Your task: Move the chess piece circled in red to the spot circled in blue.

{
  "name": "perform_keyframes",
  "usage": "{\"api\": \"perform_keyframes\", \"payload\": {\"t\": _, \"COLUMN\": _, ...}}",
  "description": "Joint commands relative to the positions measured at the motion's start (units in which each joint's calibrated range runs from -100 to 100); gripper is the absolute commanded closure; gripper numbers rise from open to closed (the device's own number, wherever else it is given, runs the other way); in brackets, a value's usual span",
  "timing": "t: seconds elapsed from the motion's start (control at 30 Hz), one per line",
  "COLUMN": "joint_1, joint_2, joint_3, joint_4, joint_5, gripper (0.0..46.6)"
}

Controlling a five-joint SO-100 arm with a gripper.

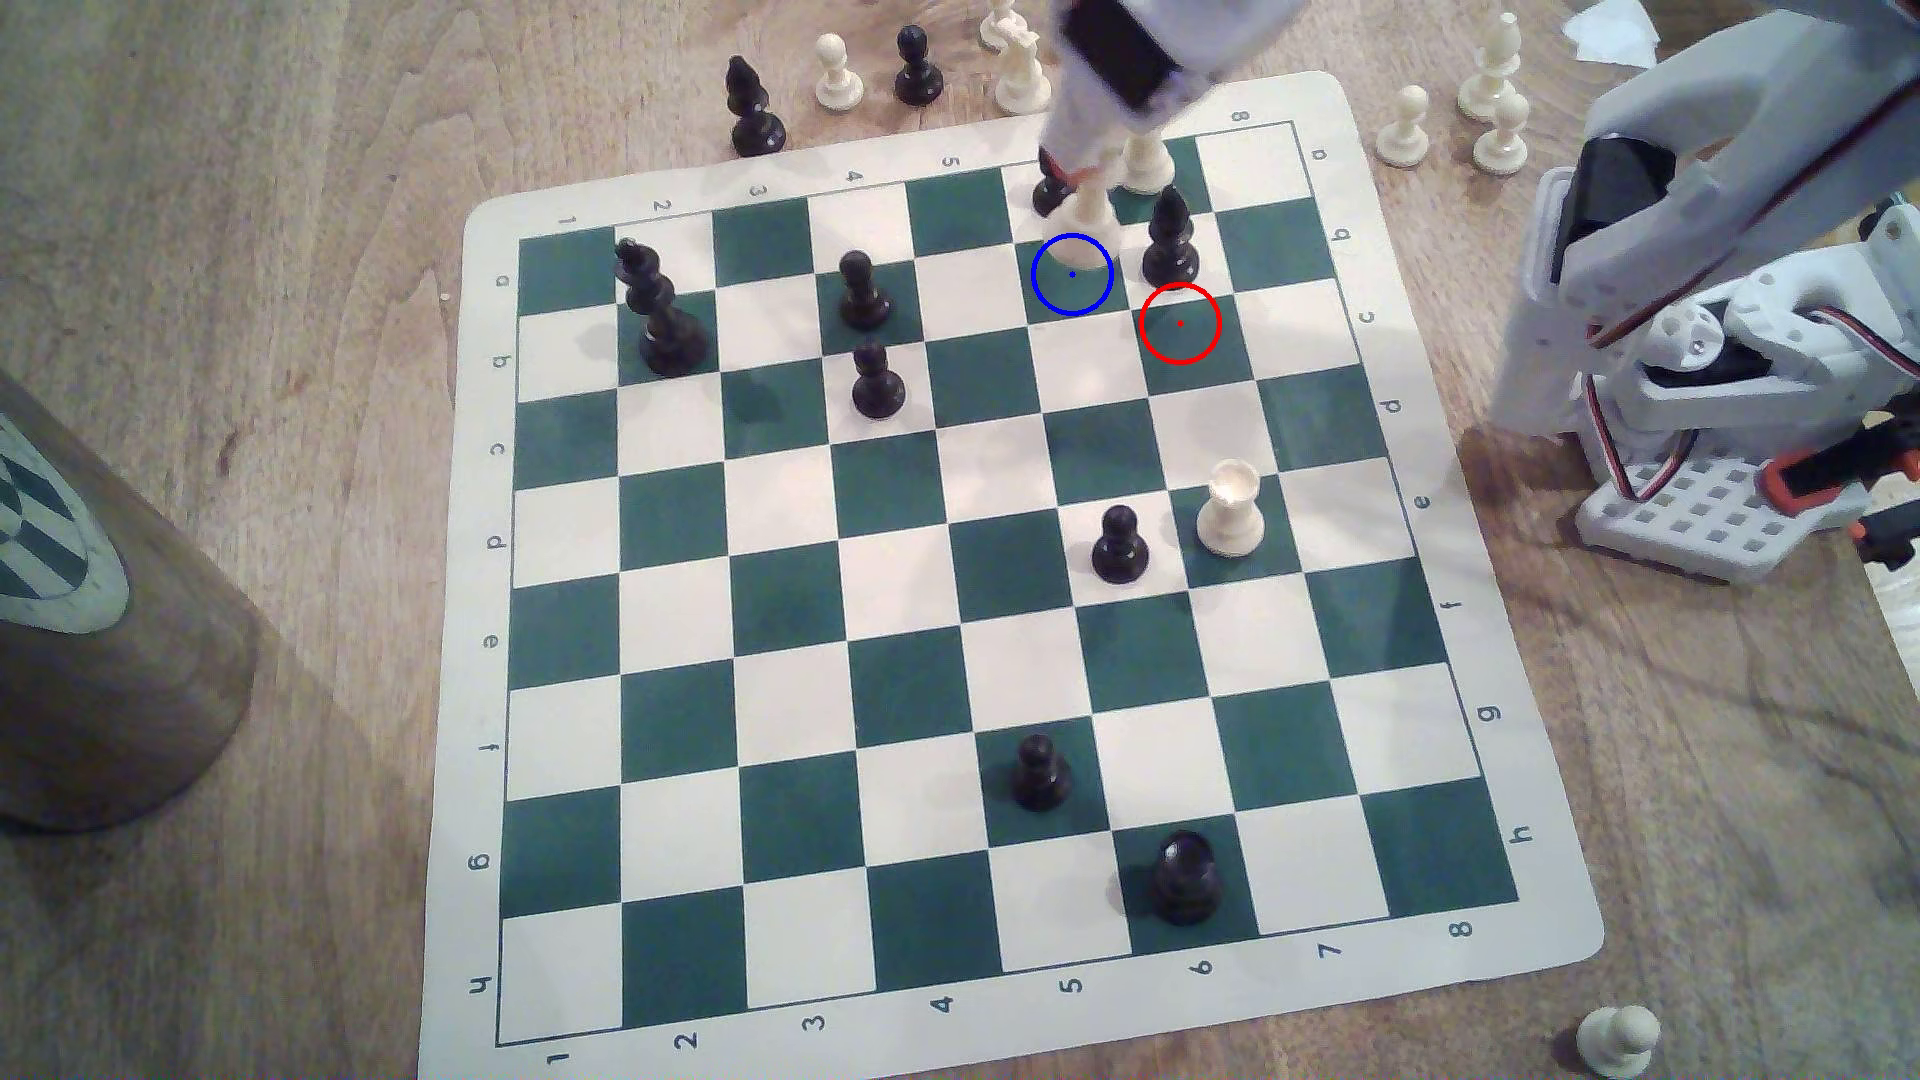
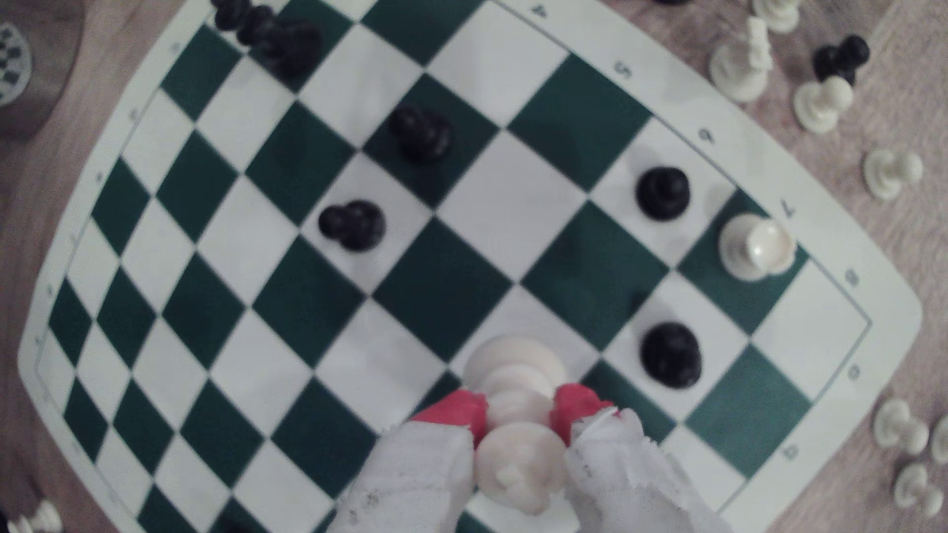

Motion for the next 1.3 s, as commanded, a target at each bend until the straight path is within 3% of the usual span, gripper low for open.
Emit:
{"api": "perform_keyframes", "payload": {"t": 0.0, "joint_1": 1.48, "joint_2": 4.32, "joint_3": -4.38, "joint_4": -4.02, "joint_5": 0.54, "gripper": 45.4}}
{"api": "perform_keyframes", "payload": {"t": 0.4, "joint_1": 5.55, "joint_2": 12.9, "joint_3": 1.61, "joint_4": -14.01, "joint_5": 4.0, "gripper": 45.2}}
{"api": "perform_keyframes", "payload": {"t": 1.27, "joint_1": 6.17, "joint_2": 19.77, "joint_3": 4.69, "joint_4": -18.43, "joint_5": 5.86, "gripper": 44.6}}
